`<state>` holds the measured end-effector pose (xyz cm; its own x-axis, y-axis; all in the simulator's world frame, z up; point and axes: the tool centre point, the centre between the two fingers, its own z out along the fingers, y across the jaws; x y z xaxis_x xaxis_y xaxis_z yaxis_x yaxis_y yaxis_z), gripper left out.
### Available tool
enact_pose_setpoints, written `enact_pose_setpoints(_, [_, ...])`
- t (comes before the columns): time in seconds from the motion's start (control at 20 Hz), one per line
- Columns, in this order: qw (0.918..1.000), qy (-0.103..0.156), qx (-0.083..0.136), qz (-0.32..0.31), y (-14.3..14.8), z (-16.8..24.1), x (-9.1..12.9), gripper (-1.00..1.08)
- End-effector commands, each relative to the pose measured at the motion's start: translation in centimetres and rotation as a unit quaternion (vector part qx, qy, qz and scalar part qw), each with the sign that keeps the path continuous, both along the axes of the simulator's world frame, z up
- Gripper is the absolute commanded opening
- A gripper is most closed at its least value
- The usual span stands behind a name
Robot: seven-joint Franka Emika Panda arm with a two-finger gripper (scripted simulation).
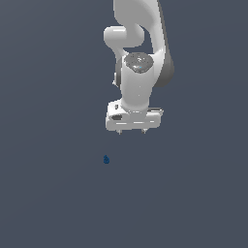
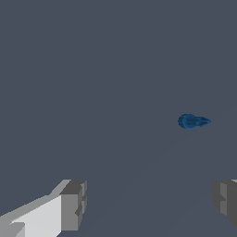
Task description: Pick up the object and move it to a goal position.
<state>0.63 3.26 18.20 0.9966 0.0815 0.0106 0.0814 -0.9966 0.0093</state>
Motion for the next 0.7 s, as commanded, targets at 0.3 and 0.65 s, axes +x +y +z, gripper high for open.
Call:
enact_pose_setpoints(0.3, [0.9999, -0.011, -0.001, -0.006, -0.5, 1.1, 0.5, 1.00])
enact_pose_setpoints(0.65, [0.9998, -0.018, -0.001, -0.011, -0.8, 1.8, 0.7, 1.00])
